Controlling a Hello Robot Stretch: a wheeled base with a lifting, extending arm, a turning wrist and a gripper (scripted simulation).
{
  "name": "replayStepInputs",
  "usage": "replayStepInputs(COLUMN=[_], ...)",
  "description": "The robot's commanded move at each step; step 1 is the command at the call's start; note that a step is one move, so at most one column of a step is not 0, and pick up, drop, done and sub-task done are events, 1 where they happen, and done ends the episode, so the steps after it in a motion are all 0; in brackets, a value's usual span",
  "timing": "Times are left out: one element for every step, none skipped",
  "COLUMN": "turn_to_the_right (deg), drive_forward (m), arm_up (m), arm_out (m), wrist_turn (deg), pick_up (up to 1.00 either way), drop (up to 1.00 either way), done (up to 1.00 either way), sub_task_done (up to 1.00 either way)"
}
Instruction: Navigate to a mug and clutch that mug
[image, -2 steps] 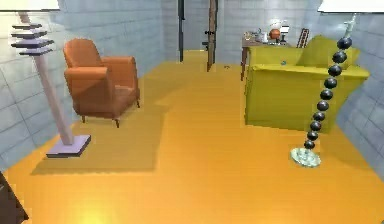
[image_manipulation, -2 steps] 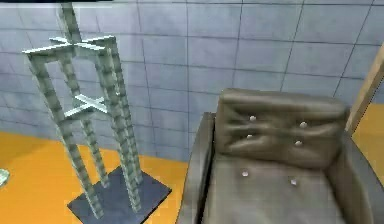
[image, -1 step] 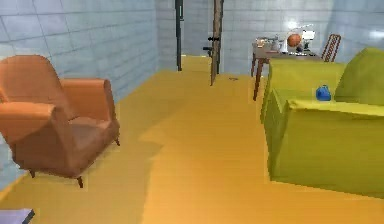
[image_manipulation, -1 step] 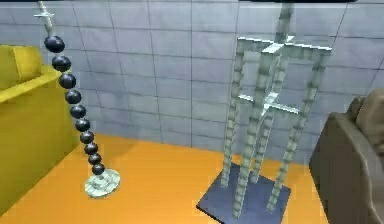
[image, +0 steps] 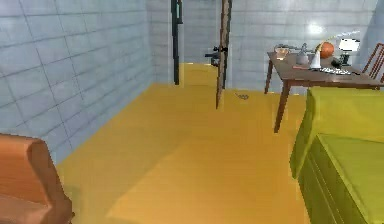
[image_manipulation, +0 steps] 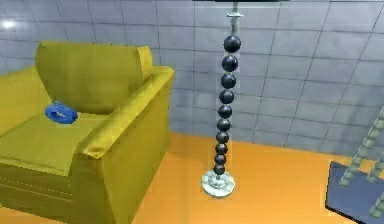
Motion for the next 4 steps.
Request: replayStepInputs(turn_to_the_right=[0.0,0.0,0.0,3.0], drive_forward=[1.0,1.0,0.9,0.0], arm_up=[0.0,0.0,0.0,0.0], arm_out=[0.0,0.0,0.0,0.0], wrist_turn=[0.0,0.0,0.0,0.0], pick_up=[0.0,0.0,0.0,0.0], drop=[0.0,0.0,0.0,0.0], done=[0.0,0.0,0.0,0.0], sub_task_done=[0.0,0.0,0.0,0.0])
